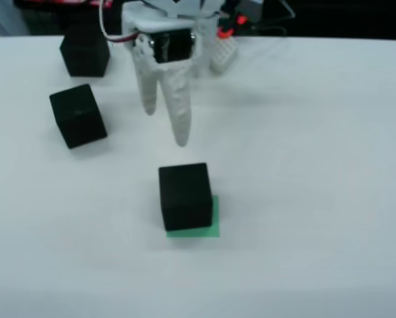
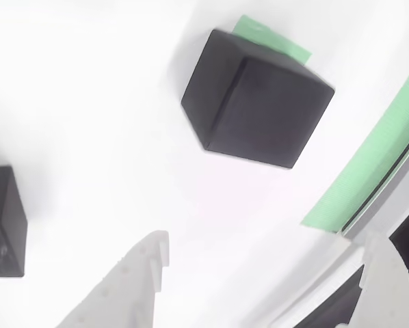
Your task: Stack 3 Blocks on the chosen place.
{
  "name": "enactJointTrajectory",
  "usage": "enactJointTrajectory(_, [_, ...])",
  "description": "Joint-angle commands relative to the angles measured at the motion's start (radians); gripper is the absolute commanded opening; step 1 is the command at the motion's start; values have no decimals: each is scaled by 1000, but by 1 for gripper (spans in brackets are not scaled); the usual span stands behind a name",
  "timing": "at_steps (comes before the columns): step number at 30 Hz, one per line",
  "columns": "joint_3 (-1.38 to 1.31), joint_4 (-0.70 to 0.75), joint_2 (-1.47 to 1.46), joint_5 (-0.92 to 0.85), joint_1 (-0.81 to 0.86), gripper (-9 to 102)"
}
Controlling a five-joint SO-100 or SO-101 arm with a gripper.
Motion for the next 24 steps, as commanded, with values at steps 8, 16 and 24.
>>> enactJointTrajectory(8, [268,-14,152,-512,557,34])
enactJointTrajectory(16, [238,-61,58,-638,798,35])
enactJointTrajectory(24, [218,-189,-109,-666,816,35])
